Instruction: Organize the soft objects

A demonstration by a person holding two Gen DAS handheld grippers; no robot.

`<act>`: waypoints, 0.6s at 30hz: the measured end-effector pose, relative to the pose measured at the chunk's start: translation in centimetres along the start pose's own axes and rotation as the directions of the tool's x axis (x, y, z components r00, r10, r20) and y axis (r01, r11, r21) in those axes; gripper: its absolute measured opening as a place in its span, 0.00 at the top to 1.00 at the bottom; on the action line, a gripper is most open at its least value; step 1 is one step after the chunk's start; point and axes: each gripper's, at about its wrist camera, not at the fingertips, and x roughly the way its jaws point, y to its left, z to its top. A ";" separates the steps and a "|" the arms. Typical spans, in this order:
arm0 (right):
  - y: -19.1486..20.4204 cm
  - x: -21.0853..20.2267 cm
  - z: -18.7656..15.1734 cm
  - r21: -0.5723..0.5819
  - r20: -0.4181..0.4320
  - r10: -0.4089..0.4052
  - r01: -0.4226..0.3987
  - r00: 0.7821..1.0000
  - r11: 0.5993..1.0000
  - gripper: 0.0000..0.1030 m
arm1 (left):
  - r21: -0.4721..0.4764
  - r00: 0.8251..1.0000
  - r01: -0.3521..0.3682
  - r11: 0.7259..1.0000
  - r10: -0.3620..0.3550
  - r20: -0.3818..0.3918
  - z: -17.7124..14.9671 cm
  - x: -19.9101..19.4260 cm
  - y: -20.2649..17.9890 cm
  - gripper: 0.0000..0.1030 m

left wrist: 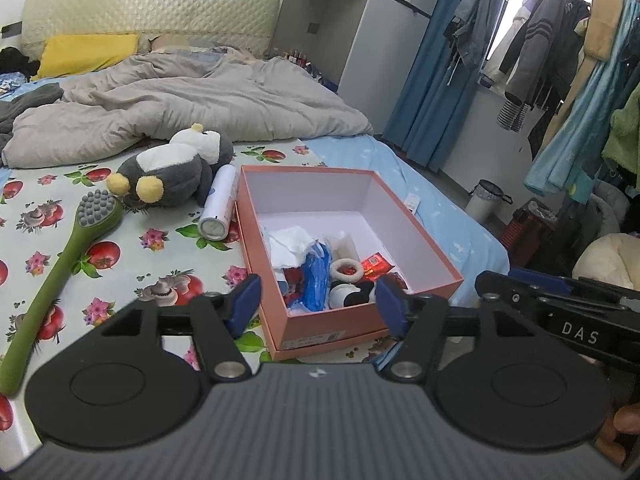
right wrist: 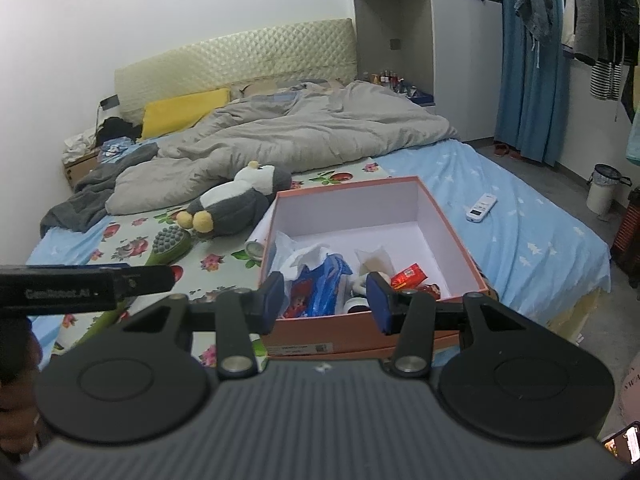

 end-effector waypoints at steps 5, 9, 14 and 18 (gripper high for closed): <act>-0.1 0.2 -0.1 -0.017 0.008 -0.009 0.009 1.000 1.000 0.12 | -0.011 1.000 -0.004 1.000 0.004 0.017 0.1 0.0 0.4 0.06; -0.4 0.3 -0.1 -0.011 0.002 0.002 -0.002 1.000 1.000 0.11 | -0.013 1.000 -0.019 1.000 0.019 0.015 0.3 0.1 0.6 0.03; -0.4 0.4 -0.1 -0.011 0.000 -0.003 0.003 1.000 1.000 0.11 | 0.000 0.999 -0.040 0.999 0.040 0.011 0.3 0.2 0.5 0.00; -0.6 0.3 0.0 0.001 0.009 -0.008 0.008 1.000 1.000 0.11 | -0.002 0.999 -0.049 0.999 0.049 0.009 0.2 0.4 0.5 0.00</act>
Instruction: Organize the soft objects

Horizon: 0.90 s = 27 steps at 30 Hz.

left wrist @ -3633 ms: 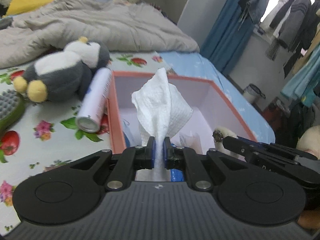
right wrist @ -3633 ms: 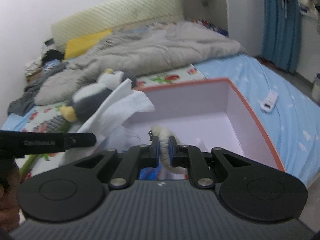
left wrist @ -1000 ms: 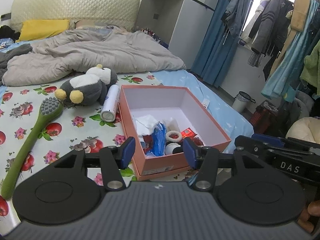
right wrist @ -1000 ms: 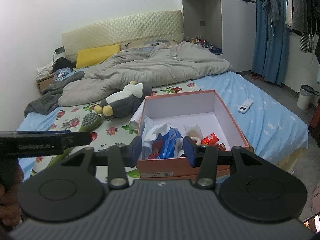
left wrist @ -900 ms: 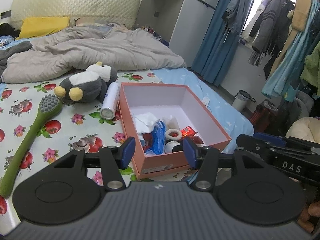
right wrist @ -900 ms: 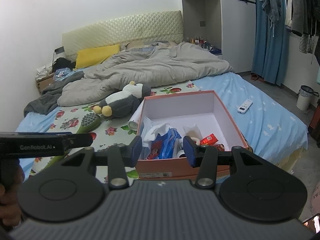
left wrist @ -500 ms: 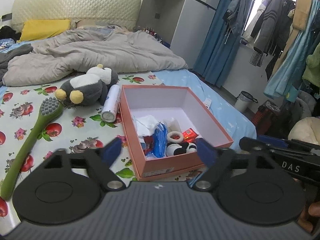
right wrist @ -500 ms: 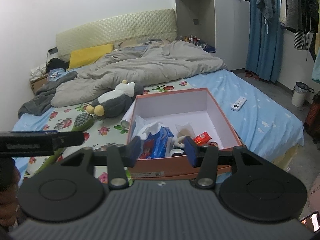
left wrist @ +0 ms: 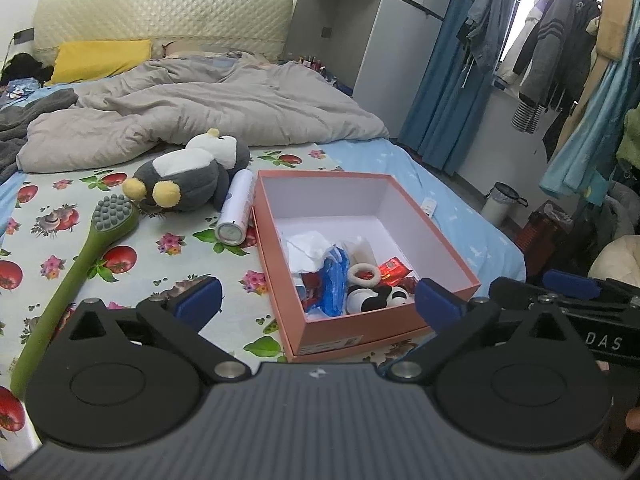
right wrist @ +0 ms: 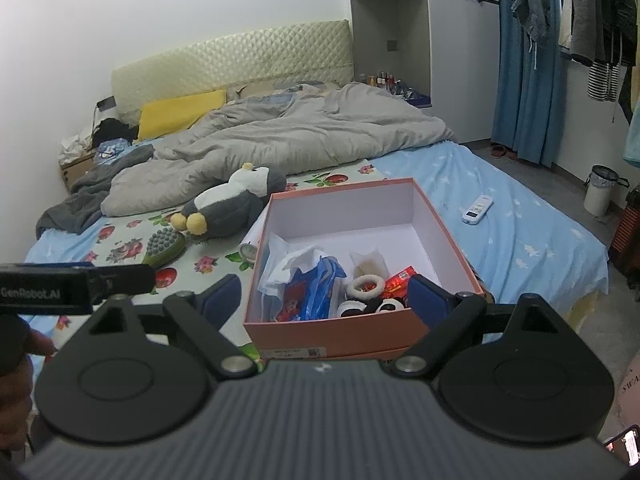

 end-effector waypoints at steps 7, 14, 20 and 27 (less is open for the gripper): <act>-0.2 0.2 -0.1 0.012 -0.003 -0.011 0.011 1.000 1.000 0.11 | 0.003 1.000 -0.004 1.000 0.004 -0.005 -0.1 0.1 0.0 0.00; -0.4 0.2 0.0 0.017 0.001 -0.013 0.013 1.000 1.000 0.11 | 0.002 1.000 -0.015 1.000 0.015 -0.006 -0.1 0.2 -0.2 0.00; -0.2 0.2 0.0 0.014 0.001 -0.017 0.017 1.000 1.000 0.11 | 0.007 1.000 -0.023 1.000 0.023 -0.012 0.0 0.1 -0.4 0.00; -0.1 0.1 0.0 0.011 0.007 -0.020 0.020 1.000 1.000 0.11 | 0.007 0.999 -0.034 0.999 0.034 -0.015 0.1 0.0 -0.4 0.00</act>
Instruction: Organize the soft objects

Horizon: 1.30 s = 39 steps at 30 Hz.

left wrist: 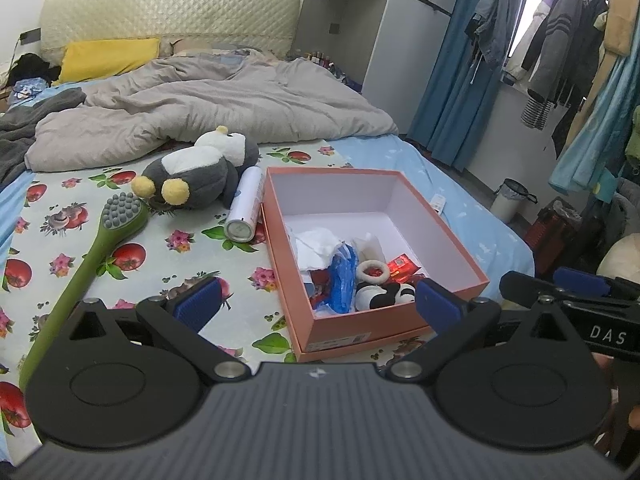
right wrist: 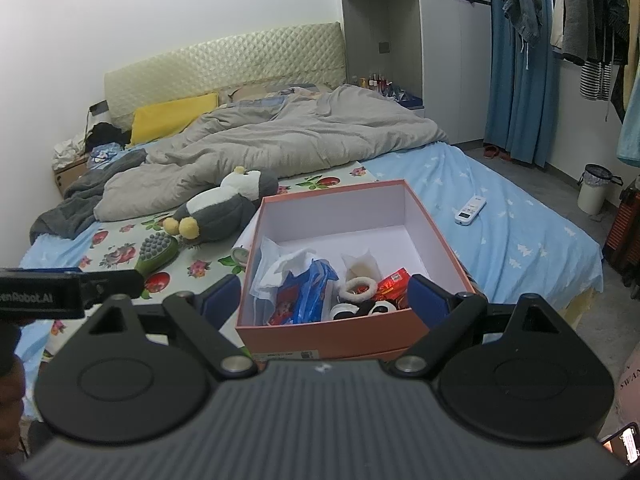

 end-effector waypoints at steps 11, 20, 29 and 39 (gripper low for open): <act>0.0 -0.1 0.0 -0.005 -0.004 0.005 -0.005 1.000 1.000 0.11 | 0.002 1.000 0.003 1.000 -0.003 -0.002 0.1 -0.1 -0.1 0.00; 0.1 -0.1 0.0 -0.006 -0.003 0.005 -0.005 1.000 1.000 0.11 | 0.003 1.000 0.005 1.000 -0.005 -0.003 0.1 -0.1 -0.1 0.00; 0.1 -0.1 0.0 -0.007 -0.002 0.005 -0.005 1.000 1.000 0.11 | 0.006 1.000 0.008 1.000 -0.008 -0.002 0.2 -0.1 -0.2 0.00; 0.1 -0.2 0.0 -0.008 -0.003 0.006 -0.006 1.000 1.000 0.11 | 0.006 1.000 0.009 1.000 -0.009 -0.002 0.2 -0.1 -0.3 0.00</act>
